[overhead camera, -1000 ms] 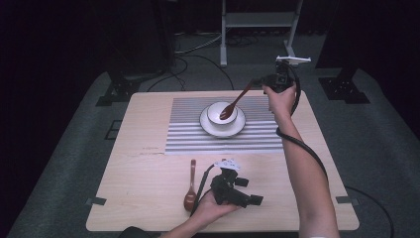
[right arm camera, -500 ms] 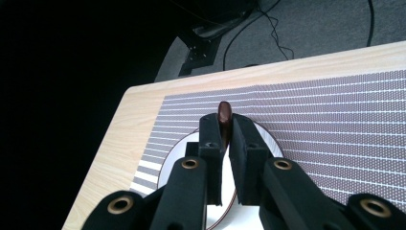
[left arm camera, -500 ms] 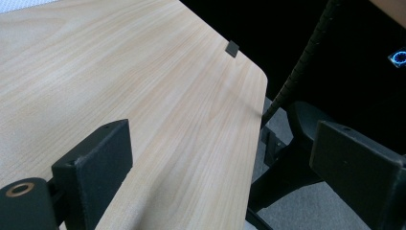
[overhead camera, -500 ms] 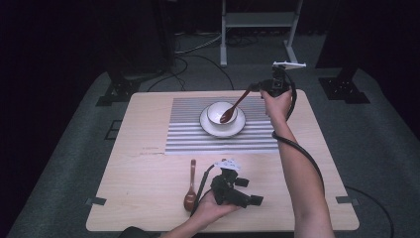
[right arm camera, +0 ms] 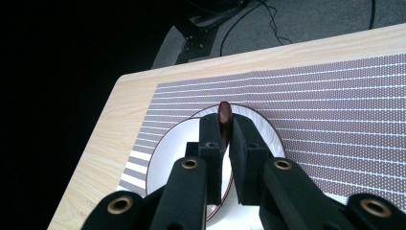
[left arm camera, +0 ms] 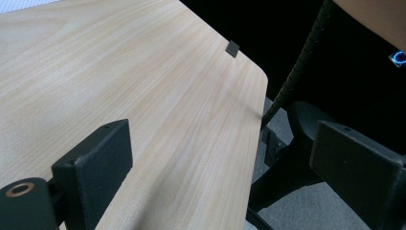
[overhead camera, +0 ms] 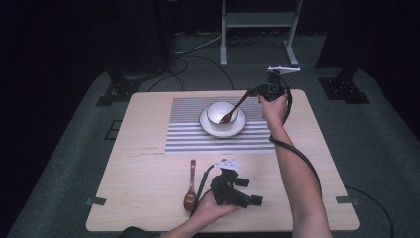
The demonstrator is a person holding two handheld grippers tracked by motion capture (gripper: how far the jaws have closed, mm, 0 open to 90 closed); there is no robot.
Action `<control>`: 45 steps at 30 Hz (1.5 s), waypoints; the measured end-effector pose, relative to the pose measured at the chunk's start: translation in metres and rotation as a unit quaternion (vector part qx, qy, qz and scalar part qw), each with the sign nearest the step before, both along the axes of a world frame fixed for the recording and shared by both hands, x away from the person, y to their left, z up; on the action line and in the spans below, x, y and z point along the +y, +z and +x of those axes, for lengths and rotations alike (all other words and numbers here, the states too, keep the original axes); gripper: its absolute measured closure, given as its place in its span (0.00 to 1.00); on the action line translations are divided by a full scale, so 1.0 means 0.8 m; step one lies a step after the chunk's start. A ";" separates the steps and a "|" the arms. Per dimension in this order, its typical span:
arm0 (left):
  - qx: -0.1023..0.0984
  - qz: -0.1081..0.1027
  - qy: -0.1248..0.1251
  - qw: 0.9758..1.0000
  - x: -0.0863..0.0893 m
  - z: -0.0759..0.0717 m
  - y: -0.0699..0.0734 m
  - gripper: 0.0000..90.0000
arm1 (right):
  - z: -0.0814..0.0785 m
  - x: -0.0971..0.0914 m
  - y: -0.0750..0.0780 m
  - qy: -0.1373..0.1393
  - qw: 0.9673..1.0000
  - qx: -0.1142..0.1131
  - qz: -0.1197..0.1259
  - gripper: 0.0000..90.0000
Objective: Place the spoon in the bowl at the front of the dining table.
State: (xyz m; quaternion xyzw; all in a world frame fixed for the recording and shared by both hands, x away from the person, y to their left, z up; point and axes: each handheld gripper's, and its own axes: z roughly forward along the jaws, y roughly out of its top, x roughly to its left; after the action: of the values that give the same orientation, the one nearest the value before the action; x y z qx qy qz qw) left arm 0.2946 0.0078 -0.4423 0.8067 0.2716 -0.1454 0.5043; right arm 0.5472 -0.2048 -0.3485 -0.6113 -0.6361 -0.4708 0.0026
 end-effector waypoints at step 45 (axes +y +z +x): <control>0.001 0.002 0.000 1.000 -0.001 0.000 -0.001 0.07 | 0.007 -0.017 -0.042 -0.013 1.000 0.026 -0.001 0.90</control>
State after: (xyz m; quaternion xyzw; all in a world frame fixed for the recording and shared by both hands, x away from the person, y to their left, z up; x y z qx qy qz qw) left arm 0.2943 0.0067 -0.4428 0.8073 0.2727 -0.1456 0.5027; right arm 0.5528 -0.2183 -0.3820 -0.6318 -0.6283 -0.4538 0.0127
